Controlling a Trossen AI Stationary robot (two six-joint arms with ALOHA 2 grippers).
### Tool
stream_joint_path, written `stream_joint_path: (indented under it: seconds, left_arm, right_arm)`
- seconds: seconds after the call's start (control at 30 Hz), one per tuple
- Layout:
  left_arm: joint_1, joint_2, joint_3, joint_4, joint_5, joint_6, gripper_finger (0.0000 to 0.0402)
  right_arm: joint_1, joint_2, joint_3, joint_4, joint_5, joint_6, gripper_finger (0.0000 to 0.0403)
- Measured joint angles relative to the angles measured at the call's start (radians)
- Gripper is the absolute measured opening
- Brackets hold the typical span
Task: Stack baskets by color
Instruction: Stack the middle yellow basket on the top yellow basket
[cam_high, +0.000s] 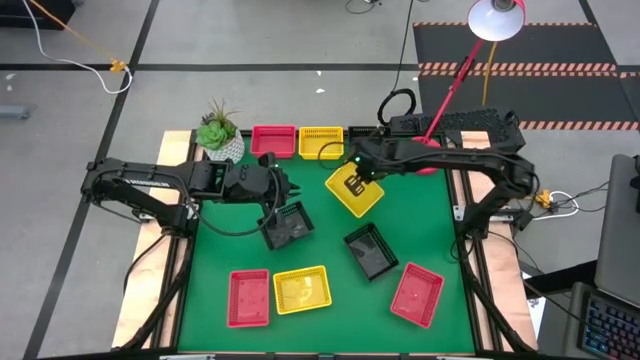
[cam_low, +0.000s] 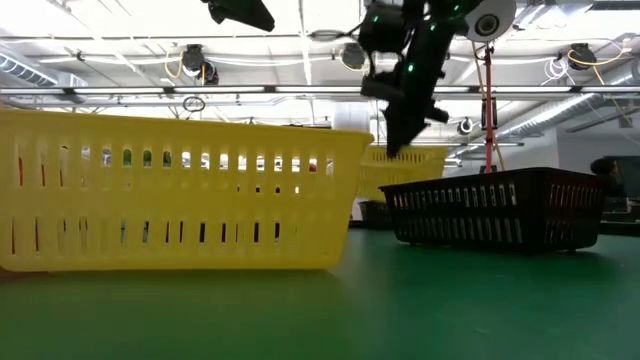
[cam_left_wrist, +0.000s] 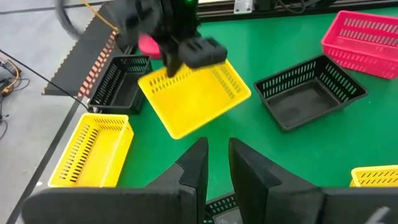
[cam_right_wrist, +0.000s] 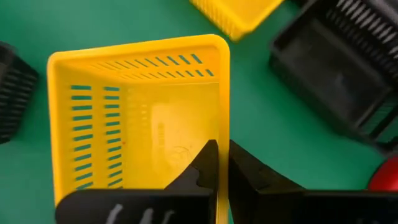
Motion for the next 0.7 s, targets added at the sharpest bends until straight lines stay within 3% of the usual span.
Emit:
stream_joint_path:
  seconds: [0.13,0.23,0.47,0.7]
  left_arm:
    - [0.0,0.0,0.0,0.009,0.0,0.009,0.0067]
    - [0.0,0.0,0.0,0.027,0.0,0.017,0.0067]
    - [0.0,0.014,0.0,0.06,0.0,0.029,0.0067]
    - [-0.045,0.05,-0.001,0.105,-0.002,0.273,0.0067]
  right_arm:
    - [-0.018,-0.076,0.0,-0.001,-0.013,-0.069,0.0006]
    - [-0.041,-0.114,0.016,-0.011,-0.084,-0.095,0.0006]
    - [-0.063,-0.119,0.149,-0.091,-0.175,-0.188,0.0006]
    - [-0.086,-0.117,0.238,-0.11,-0.237,-0.259,0.0006]
